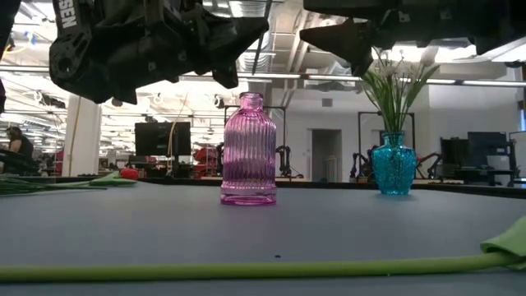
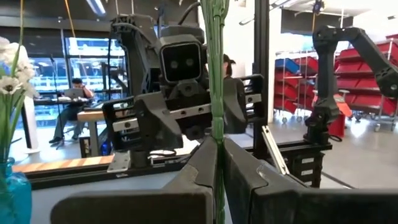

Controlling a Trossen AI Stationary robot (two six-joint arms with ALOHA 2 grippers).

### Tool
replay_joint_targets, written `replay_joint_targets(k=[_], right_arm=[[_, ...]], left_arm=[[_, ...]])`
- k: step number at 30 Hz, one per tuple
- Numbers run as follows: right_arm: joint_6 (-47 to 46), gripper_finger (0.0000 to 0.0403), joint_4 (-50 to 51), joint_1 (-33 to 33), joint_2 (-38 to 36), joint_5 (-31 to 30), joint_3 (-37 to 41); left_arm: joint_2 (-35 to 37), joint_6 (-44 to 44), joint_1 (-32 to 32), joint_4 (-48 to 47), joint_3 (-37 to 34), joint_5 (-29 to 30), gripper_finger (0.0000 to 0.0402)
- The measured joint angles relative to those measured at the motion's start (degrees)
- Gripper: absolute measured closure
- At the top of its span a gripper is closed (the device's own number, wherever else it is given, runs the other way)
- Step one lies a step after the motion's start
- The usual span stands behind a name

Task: Sort flowers into vase by color
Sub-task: Put the top red flowers into the purple vase

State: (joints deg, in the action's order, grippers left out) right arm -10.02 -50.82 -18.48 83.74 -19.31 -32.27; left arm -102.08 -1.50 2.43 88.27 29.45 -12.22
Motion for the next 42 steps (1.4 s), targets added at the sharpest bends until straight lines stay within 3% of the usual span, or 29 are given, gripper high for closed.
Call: replay_joint_targets(k=[23, 30, 42], right_arm=[[-0.1, 0.0143, 0.6, 0.9, 0.0, 0.0, 0.0], [-0.1, 0.0143, 0.9, 0.9, 0.0, 0.0, 0.0], [-1.9, 0.0143, 0.8, 0.9, 0.0, 0.0, 0.0]], left_arm=[[0.0, 5.6, -1.3, -6.9, -1.0, 0.9, 0.0401], [0.0, 4.2, -1.3, -1.9, -4.5, 3.0, 0.0401], [0.0, -0.5, -1.3, -2.6, -4.0, 4.5, 0.0401]])
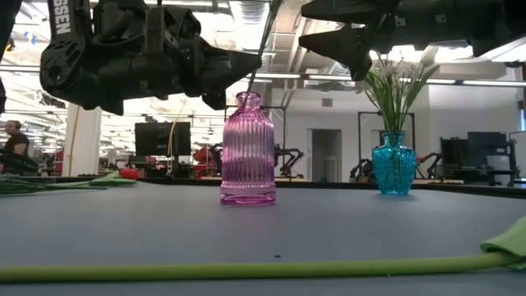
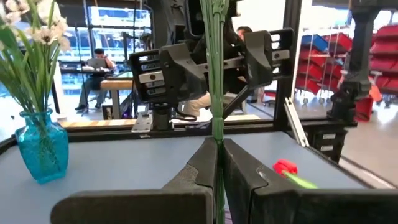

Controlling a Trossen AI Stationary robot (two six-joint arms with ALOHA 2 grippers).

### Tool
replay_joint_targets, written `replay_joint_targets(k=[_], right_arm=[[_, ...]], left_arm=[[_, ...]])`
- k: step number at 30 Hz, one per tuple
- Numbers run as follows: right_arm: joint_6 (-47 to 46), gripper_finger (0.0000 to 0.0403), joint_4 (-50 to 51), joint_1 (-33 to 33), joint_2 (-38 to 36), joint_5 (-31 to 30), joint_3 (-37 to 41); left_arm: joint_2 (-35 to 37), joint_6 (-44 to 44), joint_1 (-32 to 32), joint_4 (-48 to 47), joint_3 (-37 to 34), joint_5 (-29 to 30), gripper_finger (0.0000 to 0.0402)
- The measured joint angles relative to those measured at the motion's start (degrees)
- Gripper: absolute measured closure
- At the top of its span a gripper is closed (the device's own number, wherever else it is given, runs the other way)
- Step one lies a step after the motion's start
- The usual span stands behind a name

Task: Sort flowers into vase by color
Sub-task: Put the top red flowers into the purple vase

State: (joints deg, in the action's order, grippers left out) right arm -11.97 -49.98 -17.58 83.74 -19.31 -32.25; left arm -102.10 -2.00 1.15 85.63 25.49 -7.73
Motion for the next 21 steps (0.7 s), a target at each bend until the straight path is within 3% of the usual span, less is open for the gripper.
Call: replay_joint_targets(k=[21], right_arm=[[-0.2, 0.0143, 0.1, 0.0, 0.0, 0.0, 0.0]], left_arm=[[-4.0, -1.7, 1.0, -0.8, 1.7, 0.9, 0.0401]])
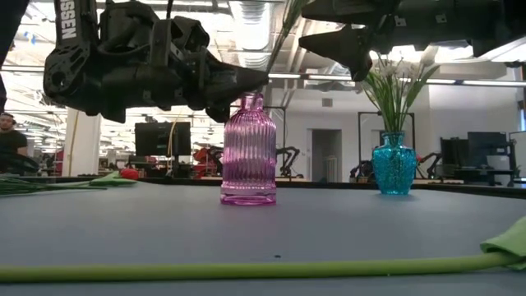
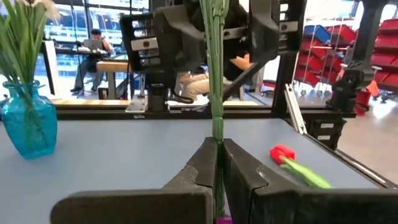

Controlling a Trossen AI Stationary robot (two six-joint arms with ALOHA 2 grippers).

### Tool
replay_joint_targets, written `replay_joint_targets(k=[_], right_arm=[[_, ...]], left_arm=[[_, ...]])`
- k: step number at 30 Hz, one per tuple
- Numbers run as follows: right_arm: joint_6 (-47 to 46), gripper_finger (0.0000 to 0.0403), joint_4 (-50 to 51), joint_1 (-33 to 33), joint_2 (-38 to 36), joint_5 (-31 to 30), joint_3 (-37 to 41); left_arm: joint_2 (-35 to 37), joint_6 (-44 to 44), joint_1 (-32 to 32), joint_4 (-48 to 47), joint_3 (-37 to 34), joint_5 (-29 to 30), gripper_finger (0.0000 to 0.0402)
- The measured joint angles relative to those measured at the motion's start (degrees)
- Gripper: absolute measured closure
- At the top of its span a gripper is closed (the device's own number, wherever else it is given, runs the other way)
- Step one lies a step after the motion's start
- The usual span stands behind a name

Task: Sort flowers into vase by color
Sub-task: Put the top red flowers into the purple vase

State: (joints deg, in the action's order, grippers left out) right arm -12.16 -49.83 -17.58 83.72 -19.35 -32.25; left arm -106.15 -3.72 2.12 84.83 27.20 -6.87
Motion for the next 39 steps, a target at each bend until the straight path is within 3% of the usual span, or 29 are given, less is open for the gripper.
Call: replay_joint_targets(k=[7, 20, 28, 39], right_arm=[[0.0, 0.0143, 0.3, 0.0, 0.0, 0.0, 0.0], [0.1, 0.0143, 0.5, 0.0, 0.0, 0.0, 0.0], [0.1, 0.0143, 0.6, 0.0, 0.0, 0.0, 0.0], [-1.3, 0.0143, 1.7, 0.0, -0.1, 0.0, 0.0]], left_arm=[[0.1, 0.0, -0.2, 1.9, 0.0, 0.2, 0.0388], [0.1, -2.1, -1.3, -0.6, 0.0, 0.0, 0.0323], [0.2, 1.0, -1.3, -0.5, -0.1, -5.6, 0.0313], [0.2, -1.5, -4.0, -0.5, -0.1, -11.9, 0.0313]])
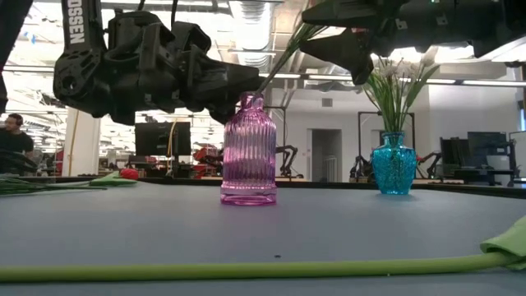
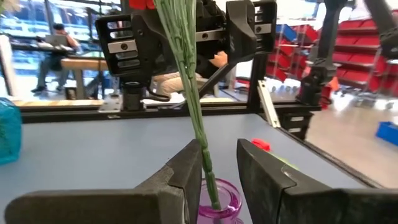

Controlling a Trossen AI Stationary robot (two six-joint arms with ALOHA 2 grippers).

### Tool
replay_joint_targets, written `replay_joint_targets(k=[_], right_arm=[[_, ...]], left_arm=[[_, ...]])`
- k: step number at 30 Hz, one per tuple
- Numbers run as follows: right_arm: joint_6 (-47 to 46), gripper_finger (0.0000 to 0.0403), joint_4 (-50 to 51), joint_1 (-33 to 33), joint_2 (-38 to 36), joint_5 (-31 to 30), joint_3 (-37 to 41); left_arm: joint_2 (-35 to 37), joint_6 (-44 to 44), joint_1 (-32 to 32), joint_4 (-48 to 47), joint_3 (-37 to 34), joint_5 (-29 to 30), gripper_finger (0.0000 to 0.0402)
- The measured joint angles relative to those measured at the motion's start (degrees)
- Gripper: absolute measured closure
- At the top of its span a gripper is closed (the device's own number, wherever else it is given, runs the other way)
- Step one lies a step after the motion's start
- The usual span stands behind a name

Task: Sort flowers into vase by color
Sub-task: Put the top red flowers into the purple vase

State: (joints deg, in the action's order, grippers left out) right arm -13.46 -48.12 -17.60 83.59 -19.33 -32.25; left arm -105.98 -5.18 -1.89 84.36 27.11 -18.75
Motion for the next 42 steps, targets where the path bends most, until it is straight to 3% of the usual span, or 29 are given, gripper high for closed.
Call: replay_joint_targets(k=[12, 18, 22, 29, 36, 42], right_arm=[[-0.2, 0.0143, 1.2, 0.0, 0.0, 0.0, 0.0], [-0.2, 0.0143, 2.7, 0.1, 0.0, 0.0, 0.0], [-0.2, 0.0143, 5.4, 0.6, 0.0, -0.1, -0.1], [-0.1, 0.0143, 23.5, 2.3, 0.0, -0.8, -8.5], [0.1, 0.0143, 48.2, 3.5, 0.0, -1.8, -21.1], [4.1, 0.0143, 56.1, 3.5, 0.0, -1.7, -27.6]], left_arm=[[1.5, -2.7, -4.8, -2.9, -0.7, -6.8, 0.0313], [8.6, -1.9, -7.0, -8.6, -4.2, -8.0, 0.0313], [15.9, 0.7, -7.5, -17.6, -6.4, -6.1, 0.0313], [29.2, 6.4, -7.6, -36.2, -6.5, 0.6, 0.0313], [37.2, 8.7, -7.6, -44.9, -6.5, 3.2, 0.0313], [39.3, 9.2, -7.6, -48.7, -6.6, 4.2, 0.0313]])
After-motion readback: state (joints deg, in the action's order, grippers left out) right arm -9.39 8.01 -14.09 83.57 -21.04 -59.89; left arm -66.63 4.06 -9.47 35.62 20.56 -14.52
